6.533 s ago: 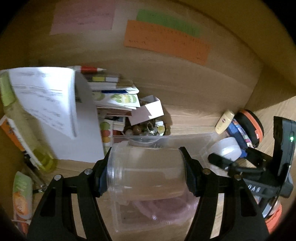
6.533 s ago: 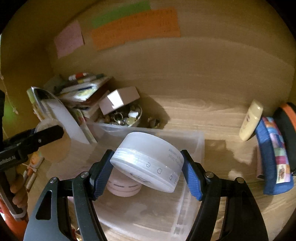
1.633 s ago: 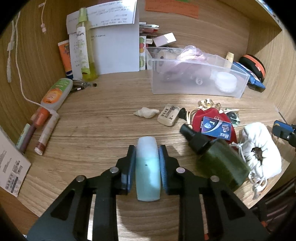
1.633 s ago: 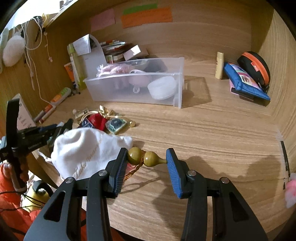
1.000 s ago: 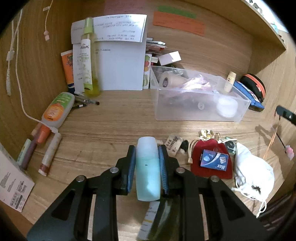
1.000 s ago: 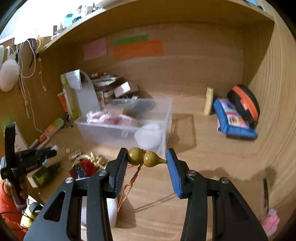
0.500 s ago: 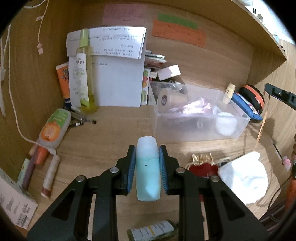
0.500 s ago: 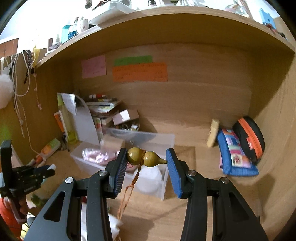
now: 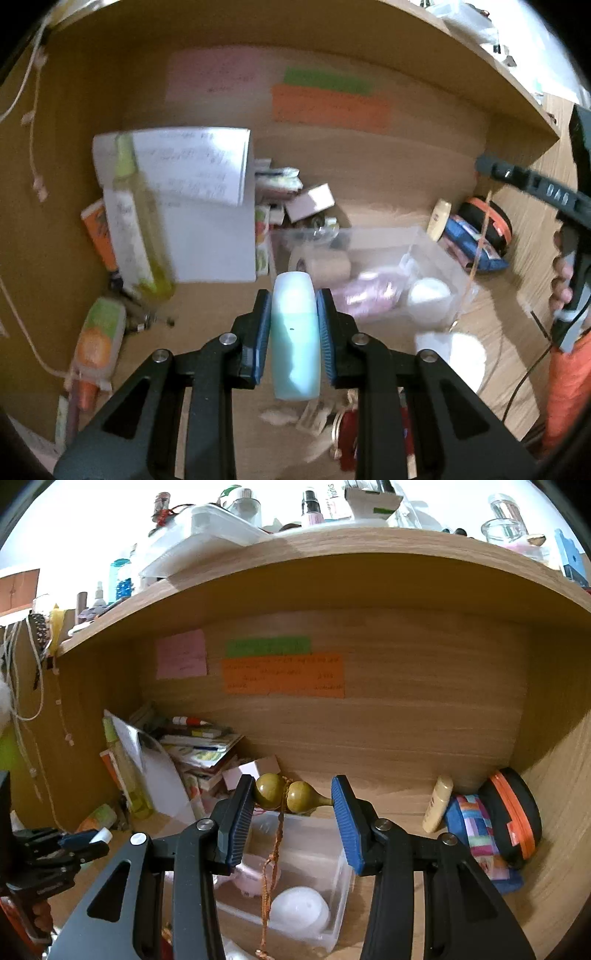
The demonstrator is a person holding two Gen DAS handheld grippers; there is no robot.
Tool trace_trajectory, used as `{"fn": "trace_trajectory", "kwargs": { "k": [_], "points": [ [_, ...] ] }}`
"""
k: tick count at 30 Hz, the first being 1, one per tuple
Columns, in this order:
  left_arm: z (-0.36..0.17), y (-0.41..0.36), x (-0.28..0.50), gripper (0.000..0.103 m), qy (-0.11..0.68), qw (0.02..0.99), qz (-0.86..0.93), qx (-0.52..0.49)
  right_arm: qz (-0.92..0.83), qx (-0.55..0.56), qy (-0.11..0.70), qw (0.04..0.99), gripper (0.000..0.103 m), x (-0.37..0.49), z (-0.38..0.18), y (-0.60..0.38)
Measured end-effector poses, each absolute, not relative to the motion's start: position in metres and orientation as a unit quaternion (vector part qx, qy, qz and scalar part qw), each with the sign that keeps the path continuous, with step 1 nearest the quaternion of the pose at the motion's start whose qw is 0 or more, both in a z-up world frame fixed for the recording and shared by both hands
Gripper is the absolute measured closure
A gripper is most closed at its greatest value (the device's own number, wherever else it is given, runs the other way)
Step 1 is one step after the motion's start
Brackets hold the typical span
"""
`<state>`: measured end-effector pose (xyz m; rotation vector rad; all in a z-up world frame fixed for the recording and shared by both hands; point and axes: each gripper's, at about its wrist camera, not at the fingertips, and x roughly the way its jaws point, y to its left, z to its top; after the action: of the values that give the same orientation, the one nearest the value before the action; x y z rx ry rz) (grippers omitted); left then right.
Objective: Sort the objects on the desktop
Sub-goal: 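Carry the blue tube with left tool while right carries the beads to the bin, then open both tools to release the blue tube and beads into the bin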
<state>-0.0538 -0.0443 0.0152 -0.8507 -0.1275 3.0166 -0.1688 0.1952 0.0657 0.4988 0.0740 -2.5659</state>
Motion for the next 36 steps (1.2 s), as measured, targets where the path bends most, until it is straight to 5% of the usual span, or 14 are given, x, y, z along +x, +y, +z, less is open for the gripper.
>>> {"fn": "trace_trajectory", "kwargs": {
  "k": [33,36],
  "points": [
    [-0.032,-0.022,-0.172,0.079,-0.037,0.044,0.93,-0.362,-0.908,0.328,0.081,0.249,0.064,-0.231,-0.043,0.154],
    [-0.032,-0.021,-0.172,0.078,-0.034,0.045,0.931,-0.36,-0.907,0.331,0.085,0.245,0.055,-0.232,-0.045,0.152]
  ]
}}
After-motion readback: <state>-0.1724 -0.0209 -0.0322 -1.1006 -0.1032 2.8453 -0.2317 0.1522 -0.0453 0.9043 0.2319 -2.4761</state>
